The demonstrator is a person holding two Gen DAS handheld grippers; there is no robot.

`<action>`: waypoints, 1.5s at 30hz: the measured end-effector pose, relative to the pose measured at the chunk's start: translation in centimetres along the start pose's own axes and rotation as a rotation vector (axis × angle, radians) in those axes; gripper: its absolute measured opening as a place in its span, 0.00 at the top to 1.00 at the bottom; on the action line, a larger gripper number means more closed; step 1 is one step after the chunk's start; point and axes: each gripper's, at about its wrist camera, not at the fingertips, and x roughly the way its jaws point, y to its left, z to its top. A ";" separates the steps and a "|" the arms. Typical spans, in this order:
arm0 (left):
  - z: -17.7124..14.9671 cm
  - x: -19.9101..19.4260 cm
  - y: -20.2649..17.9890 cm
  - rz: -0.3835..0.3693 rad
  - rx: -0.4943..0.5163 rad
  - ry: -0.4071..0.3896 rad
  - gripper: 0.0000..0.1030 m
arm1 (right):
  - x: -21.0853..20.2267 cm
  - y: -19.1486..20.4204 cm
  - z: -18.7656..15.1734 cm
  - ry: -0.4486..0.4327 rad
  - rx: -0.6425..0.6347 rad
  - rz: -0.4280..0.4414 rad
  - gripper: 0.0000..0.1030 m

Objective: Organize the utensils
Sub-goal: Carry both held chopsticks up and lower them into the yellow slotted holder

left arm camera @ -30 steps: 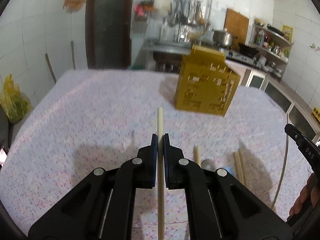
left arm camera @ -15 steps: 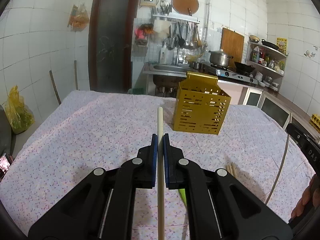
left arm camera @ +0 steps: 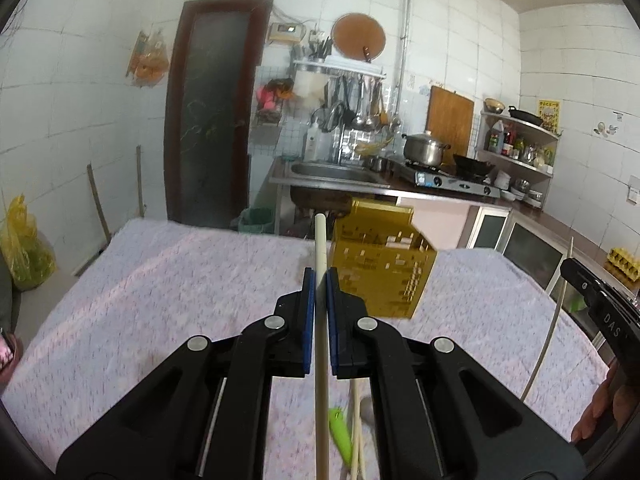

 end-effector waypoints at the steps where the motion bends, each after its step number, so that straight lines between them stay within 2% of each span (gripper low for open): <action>1: 0.5 0.2 -0.1 -0.002 0.004 -0.006 0.96 | 0.3 0.1 0.6 -0.004 0.002 0.004 0.94; 10: 7.0 3.9 -1.2 -0.040 0.007 -0.063 0.96 | 4.9 1.0 7.0 -0.048 -0.010 0.035 0.94; 17: 13.2 7.4 -2.6 -0.067 0.005 -0.157 0.96 | 9.6 1.7 11.9 -0.120 0.007 0.051 0.94; 23: 16.6 11.7 -4.0 -0.106 -0.018 -0.200 0.96 | 13.9 2.6 14.6 -0.167 0.033 0.073 0.94; 28: 17.6 16.2 -4.4 -0.140 -0.020 -0.208 0.96 | 17.6 2.6 14.4 -0.165 0.051 0.081 0.94; 32: 17.6 19.0 -4.3 -0.167 -0.050 -0.180 0.96 | 20.0 2.2 13.5 -0.147 0.062 0.087 0.94; 39: 16.4 21.2 -5.0 -0.170 -0.026 -0.192 0.96 | 22.2 2.2 12.0 -0.130 0.038 0.080 0.94; 45: 15.5 23.4 -5.0 -0.185 -0.045 -0.174 0.96 | 23.3 1.9 10.8 -0.102 0.037 0.076 0.94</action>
